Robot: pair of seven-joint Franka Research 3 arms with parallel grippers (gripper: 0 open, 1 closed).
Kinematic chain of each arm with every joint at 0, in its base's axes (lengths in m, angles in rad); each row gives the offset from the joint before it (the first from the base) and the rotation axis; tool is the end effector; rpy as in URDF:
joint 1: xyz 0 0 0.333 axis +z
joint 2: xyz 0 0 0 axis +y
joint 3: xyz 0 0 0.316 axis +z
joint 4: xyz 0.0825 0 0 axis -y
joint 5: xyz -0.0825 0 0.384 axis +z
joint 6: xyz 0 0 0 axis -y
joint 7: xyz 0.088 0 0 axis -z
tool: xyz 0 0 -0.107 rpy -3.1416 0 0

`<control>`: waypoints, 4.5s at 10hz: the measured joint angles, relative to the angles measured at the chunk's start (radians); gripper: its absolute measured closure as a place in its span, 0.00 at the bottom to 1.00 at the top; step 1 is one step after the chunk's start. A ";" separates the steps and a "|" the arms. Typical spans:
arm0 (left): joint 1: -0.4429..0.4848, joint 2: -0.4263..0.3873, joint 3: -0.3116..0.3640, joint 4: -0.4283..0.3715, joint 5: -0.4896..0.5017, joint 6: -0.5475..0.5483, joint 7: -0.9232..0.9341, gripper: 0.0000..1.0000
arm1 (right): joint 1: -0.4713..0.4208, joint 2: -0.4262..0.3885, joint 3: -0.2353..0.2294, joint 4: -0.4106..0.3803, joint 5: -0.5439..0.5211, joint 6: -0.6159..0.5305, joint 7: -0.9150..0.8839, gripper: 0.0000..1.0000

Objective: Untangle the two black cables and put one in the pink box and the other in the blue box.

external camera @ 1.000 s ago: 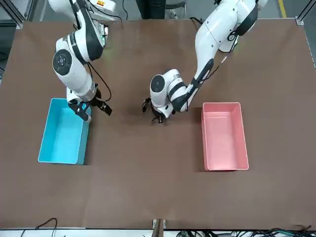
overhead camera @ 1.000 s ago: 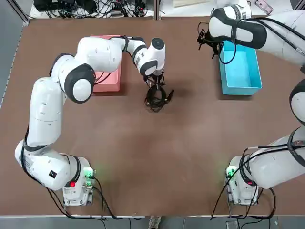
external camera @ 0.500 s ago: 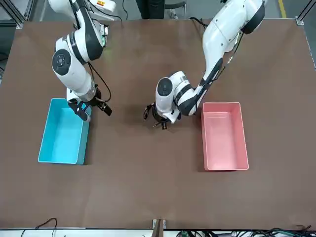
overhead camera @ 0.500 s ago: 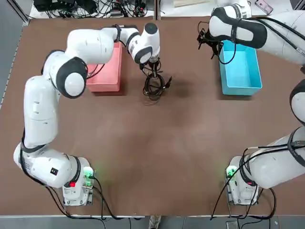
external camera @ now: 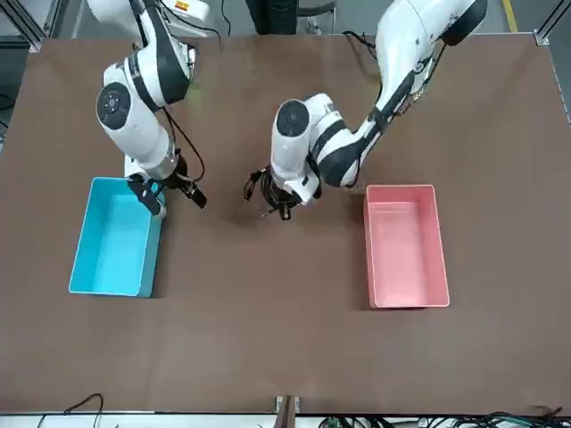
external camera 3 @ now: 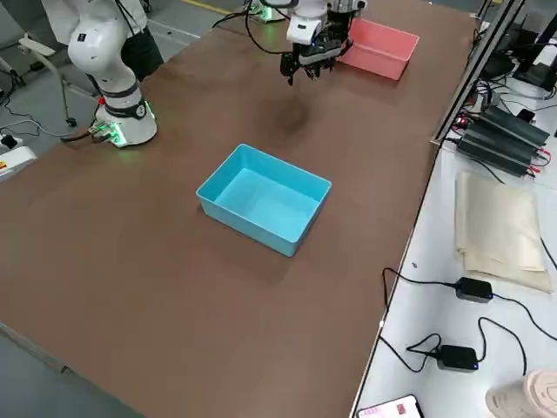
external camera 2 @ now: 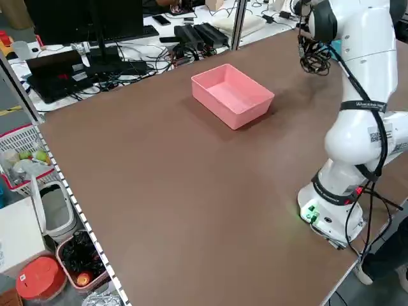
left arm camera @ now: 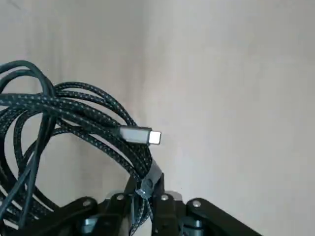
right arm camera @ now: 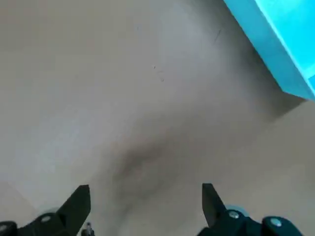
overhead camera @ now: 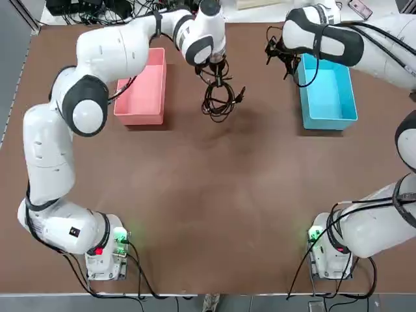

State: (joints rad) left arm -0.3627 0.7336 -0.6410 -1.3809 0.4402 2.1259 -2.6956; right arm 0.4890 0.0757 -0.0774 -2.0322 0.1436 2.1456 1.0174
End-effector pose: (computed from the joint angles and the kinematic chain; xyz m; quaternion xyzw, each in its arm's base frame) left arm 0.4978 -0.5439 0.3516 0.6777 0.7311 -0.0274 0.0741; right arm 0.5202 0.2343 0.4131 -0.9408 0.3335 0.0237 0.0563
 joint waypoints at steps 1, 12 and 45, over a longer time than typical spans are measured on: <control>-0.011 0.000 -0.006 0.013 0.000 -0.001 0.000 0.85 | 0.017 0.000 0.000 0.002 0.000 0.006 0.023 0.00; 0.004 0.001 -0.055 0.098 -0.056 -0.002 -0.007 0.85 | 0.164 0.000 0.001 0.002 0.001 0.012 0.198 0.04; 0.898 -0.015 -0.316 -0.306 0.172 -0.133 0.693 0.84 | -0.516 0.042 -0.031 0.048 -0.159 -0.042 -1.025 0.88</control>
State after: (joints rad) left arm 0.5351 0.7189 -0.9568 -1.6865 0.6121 1.9930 -2.0024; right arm -0.0274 0.1179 -0.1088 -1.9845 -0.0158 2.1035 -0.0073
